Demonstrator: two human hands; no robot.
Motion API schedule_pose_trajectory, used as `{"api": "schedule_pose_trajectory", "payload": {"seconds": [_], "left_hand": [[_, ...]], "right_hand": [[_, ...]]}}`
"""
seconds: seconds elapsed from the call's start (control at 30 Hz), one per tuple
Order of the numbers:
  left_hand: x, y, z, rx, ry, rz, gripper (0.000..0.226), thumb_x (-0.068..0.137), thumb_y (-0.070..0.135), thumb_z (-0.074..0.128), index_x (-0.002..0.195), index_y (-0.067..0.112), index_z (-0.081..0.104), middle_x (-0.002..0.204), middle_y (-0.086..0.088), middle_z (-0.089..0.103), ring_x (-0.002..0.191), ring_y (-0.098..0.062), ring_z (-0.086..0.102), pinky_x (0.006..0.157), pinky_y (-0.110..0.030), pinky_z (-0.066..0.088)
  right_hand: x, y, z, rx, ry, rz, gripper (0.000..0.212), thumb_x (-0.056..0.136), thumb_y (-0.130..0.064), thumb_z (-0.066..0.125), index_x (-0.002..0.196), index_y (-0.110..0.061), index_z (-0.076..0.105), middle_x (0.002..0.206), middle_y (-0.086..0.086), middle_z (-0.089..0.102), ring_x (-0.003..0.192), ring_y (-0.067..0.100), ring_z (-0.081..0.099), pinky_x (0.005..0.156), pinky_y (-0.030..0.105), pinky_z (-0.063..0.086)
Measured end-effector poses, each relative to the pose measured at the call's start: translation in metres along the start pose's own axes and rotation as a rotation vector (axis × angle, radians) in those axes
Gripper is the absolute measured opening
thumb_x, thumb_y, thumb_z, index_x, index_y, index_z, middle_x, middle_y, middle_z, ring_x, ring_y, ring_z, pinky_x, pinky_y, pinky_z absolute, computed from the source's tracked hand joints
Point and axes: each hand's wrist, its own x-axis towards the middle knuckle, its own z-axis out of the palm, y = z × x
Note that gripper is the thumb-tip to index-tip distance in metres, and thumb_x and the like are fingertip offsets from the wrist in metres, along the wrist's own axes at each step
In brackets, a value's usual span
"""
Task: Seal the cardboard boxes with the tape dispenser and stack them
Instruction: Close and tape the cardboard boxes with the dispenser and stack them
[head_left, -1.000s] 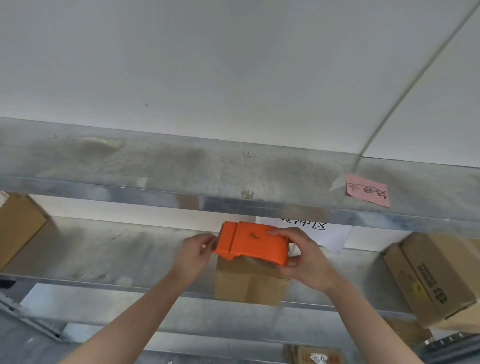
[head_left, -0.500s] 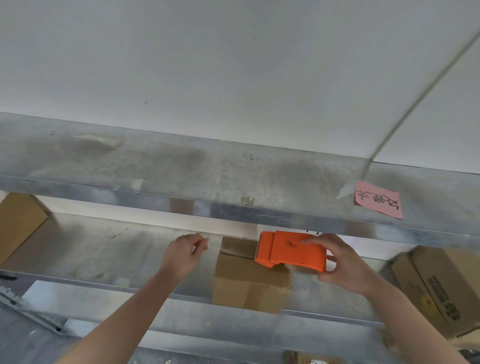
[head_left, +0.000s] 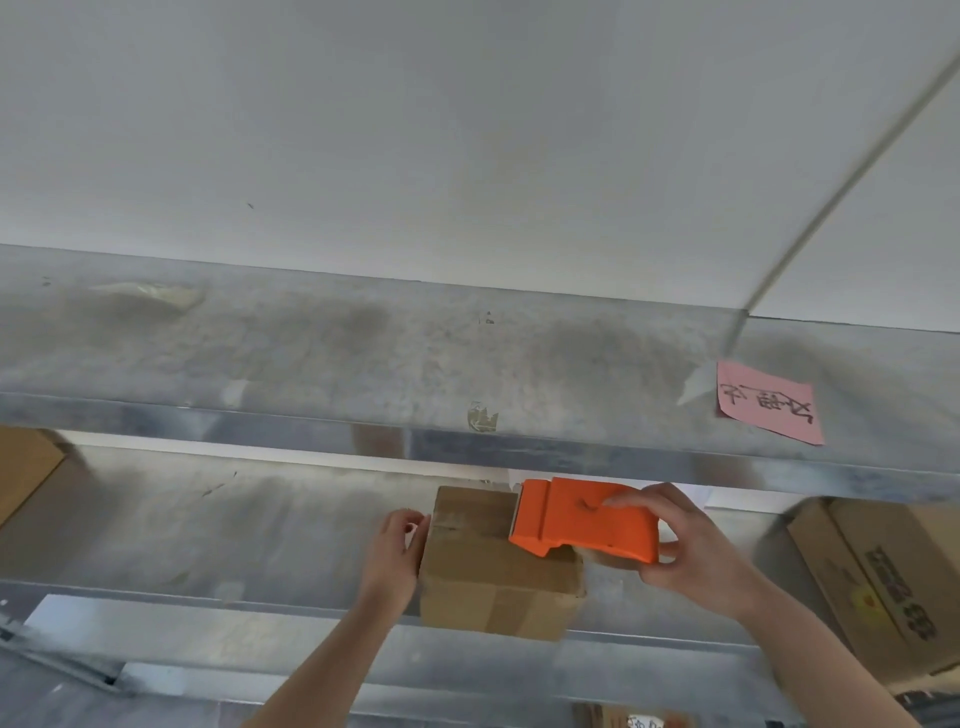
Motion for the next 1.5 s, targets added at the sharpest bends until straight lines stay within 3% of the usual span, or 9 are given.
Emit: {"api": "schedule_pose_trajectory", "payload": {"seconds": [0.13,0.27,0.47,0.6,0.67,0.83,0.97,1.17,1.5], "left_hand": [[0.001,0.001,0.0,0.004,0.063,-0.025,0.046,0.092,0.043,0.052,0.13,0.018,0.046,0.131,0.0,0.048,0.122,-0.02,0.046,0.104,-0.04,0.042],[0.003,0.003,-0.011,0.13,0.143,0.035,0.068,0.079,0.061,0.05,0.133,0.021,0.046,0.138,0.0,0.046,0.127,-0.023,0.043,0.109,-0.047,0.036],[-0.007,-0.017,-0.006,0.402,0.055,-0.022,0.072,0.08,0.035,0.072,0.141,0.024,0.035,0.146,-0.001,0.039,0.135,-0.023,0.035,0.113,-0.043,0.026],[-0.007,-0.001,-0.031,-0.074,0.072,0.027,0.061,0.084,0.027,0.072,0.136,0.03,0.041,0.144,0.002,0.042,0.132,-0.019,0.039,0.112,-0.041,0.033],[-0.005,0.026,-0.049,-0.192,-0.063,0.128,0.063,0.082,0.037,0.072,0.137,0.035,0.041,0.145,0.013,0.038,0.133,-0.009,0.034,0.112,-0.032,0.028],[-0.004,0.07,-0.047,0.257,-0.521,0.304,0.098,0.067,0.062,0.072,0.145,0.048,0.016,0.151,0.028,0.009,0.138,0.008,0.009,0.115,-0.022,0.014],[0.0,0.071,-0.045,0.486,-0.54,0.347,0.099,0.071,0.069,0.061,0.15,0.036,0.012,0.141,0.039,-0.003,0.139,0.01,-0.002,0.116,-0.018,0.002],[0.002,0.091,-0.048,0.874,-0.569,0.354,0.09,0.083,0.07,0.046,0.15,0.037,-0.003,0.142,0.03,-0.015,0.132,0.003,-0.017,0.106,-0.019,-0.013],[-0.006,0.093,-0.044,0.811,-0.556,0.302,0.086,0.085,0.065,0.05,0.149,0.039,-0.001,0.145,0.031,-0.011,0.127,0.007,-0.013,0.107,-0.017,-0.009]], "right_hand": [[-0.002,0.001,0.001,0.059,-0.003,0.01,0.075,0.062,-0.01,0.072,0.12,-0.054,0.052,0.121,-0.013,0.044,0.112,-0.001,0.045,0.075,0.017,0.053],[-0.003,0.005,0.003,0.067,-0.002,0.003,0.08,0.066,-0.002,0.076,0.12,-0.054,0.051,0.122,-0.014,0.043,0.113,-0.003,0.044,0.075,0.016,0.052],[-0.003,0.009,0.006,0.076,0.004,-0.008,0.079,0.069,-0.006,0.081,0.122,-0.055,0.048,0.126,-0.014,0.041,0.115,-0.006,0.041,0.078,0.015,0.052],[-0.001,0.012,0.004,0.063,0.007,-0.047,0.078,0.07,-0.008,0.082,0.123,-0.054,0.048,0.126,-0.013,0.041,0.115,-0.002,0.043,0.08,0.016,0.052],[-0.001,0.012,0.003,0.064,-0.013,-0.058,0.076,0.071,-0.012,0.083,0.124,-0.053,0.048,0.127,-0.014,0.04,0.118,0.002,0.043,0.082,0.019,0.054],[-0.005,0.011,0.002,0.077,-0.027,-0.092,0.072,0.07,-0.016,0.079,0.125,-0.052,0.05,0.125,-0.016,0.04,0.117,0.003,0.044,0.086,0.026,0.055],[-0.008,0.018,-0.003,0.066,-0.03,-0.11,0.076,0.072,-0.009,0.078,0.126,-0.054,0.047,0.124,-0.013,0.041,0.116,-0.001,0.044,0.088,0.021,0.052],[-0.024,0.044,-0.029,0.018,-0.046,-0.084,0.074,0.071,-0.019,0.085,0.125,-0.055,0.049,0.12,-0.022,0.039,0.114,-0.003,0.046,0.087,0.015,0.05],[-0.045,0.089,-0.074,-0.02,-0.101,-0.034,0.078,0.07,-0.021,0.086,0.129,-0.053,0.046,0.127,-0.018,0.041,0.119,0.001,0.046,0.089,0.019,0.052]]}}
